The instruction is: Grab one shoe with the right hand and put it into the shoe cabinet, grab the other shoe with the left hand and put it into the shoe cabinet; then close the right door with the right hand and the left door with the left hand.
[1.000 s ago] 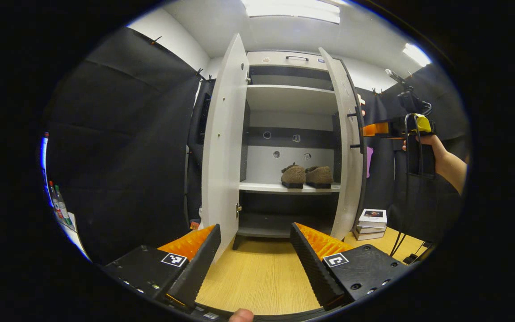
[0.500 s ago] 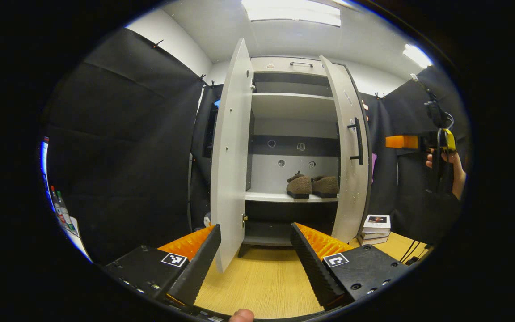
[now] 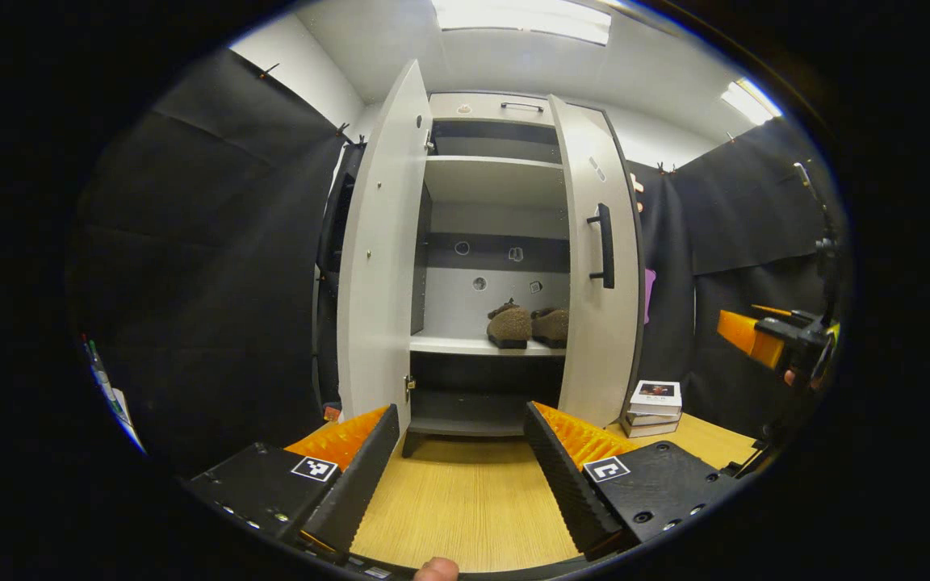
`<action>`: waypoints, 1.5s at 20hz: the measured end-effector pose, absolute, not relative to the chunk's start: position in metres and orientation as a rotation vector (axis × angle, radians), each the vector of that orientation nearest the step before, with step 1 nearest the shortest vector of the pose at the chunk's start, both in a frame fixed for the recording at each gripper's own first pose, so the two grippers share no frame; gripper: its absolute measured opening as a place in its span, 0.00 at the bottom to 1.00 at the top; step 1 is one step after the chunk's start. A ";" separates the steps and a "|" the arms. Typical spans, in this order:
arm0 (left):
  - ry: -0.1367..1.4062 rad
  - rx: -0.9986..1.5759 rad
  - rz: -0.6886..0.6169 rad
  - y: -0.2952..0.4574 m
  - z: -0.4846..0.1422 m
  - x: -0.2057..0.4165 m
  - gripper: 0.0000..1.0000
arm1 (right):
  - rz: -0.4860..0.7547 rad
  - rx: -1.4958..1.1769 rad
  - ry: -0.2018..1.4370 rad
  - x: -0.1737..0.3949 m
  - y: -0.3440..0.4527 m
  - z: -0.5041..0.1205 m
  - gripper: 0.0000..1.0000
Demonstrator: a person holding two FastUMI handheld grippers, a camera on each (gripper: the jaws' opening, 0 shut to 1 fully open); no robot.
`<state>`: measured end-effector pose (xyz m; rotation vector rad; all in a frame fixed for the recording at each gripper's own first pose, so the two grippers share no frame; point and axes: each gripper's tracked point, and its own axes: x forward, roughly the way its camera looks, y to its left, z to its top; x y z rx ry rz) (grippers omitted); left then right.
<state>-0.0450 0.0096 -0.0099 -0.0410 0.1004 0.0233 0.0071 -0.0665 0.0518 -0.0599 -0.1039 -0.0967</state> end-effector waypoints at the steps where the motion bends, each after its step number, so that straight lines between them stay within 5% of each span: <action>1: 0.103 -0.044 0.018 0.008 -0.010 -0.046 0.95 | -0.093 -0.052 -0.084 0.001 -0.062 0.038 0.99; 7: 0.086 -0.136 0.025 0.013 0.001 -0.044 0.95 | -0.071 -0.003 0.021 -0.027 -0.043 -0.018 0.99; 17: -0.065 -0.091 0.267 0.161 0.104 -0.012 0.95 | -0.031 -0.019 0.036 -0.028 -0.037 -0.017 0.99; 30: 0.014 -0.080 0.311 0.254 0.101 0.081 0.99 | -0.052 -0.032 0.053 -0.029 -0.050 -0.018 0.99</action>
